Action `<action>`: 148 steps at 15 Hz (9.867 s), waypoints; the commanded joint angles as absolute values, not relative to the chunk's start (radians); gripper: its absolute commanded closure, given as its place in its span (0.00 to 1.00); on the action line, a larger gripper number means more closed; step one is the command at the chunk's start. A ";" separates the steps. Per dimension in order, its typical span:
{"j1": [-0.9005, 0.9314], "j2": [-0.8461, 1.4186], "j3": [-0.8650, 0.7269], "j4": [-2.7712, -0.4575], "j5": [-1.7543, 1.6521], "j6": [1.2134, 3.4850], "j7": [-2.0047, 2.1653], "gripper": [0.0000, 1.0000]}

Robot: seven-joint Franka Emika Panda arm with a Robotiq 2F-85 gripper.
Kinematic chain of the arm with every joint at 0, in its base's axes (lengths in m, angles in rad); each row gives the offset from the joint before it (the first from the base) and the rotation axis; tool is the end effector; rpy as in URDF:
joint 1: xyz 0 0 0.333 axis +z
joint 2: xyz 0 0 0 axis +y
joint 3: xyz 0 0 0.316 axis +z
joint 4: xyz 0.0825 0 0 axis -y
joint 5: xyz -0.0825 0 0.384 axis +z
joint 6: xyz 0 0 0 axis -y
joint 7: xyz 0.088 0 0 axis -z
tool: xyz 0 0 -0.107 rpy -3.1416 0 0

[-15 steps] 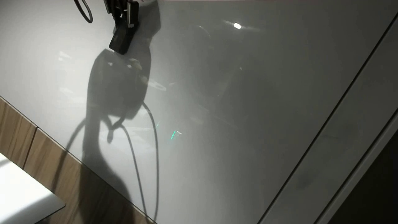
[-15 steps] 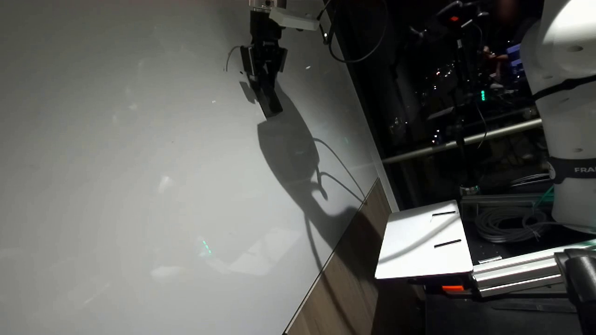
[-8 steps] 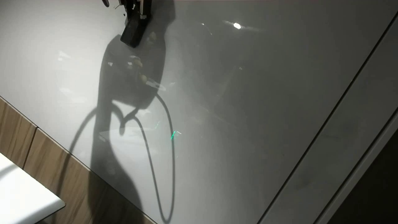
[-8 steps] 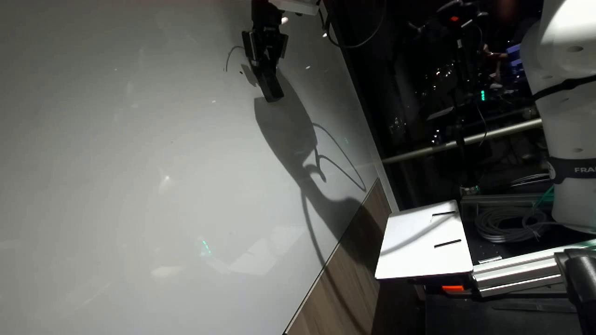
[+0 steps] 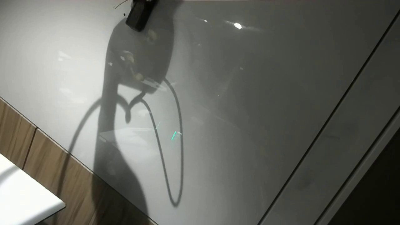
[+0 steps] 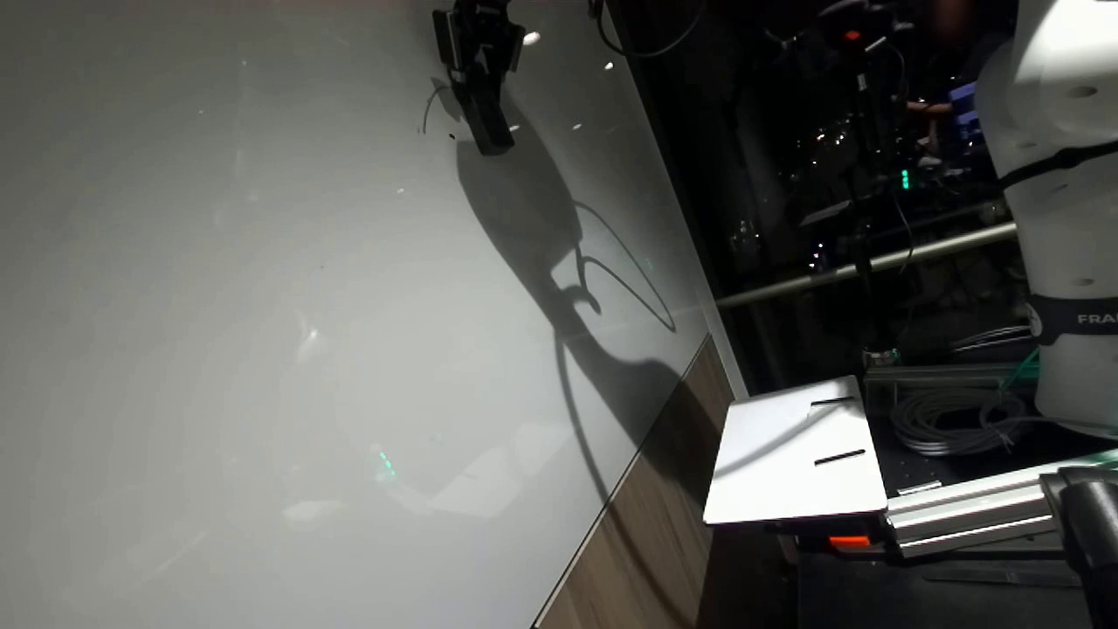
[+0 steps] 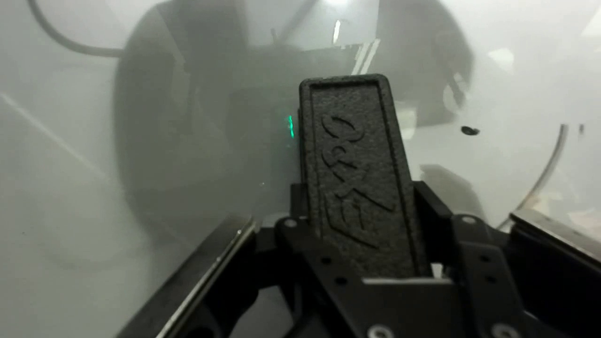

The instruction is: Erase what was on the whiteboard

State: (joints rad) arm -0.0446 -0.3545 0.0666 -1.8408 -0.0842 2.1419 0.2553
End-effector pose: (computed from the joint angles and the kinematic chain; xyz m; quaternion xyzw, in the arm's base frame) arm 0.4784 0.0144 0.7412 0.9405 -0.0982 0.3253 0.0076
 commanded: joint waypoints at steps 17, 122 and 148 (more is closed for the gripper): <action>0.060 -0.288 0.235 -1.854 -0.083 2.322 0.415 0.70; 0.047 0.088 0.034 -2.511 -0.246 2.273 0.296 0.70; 0.045 0.120 0.018 -2.487 -0.191 2.269 0.272 0.00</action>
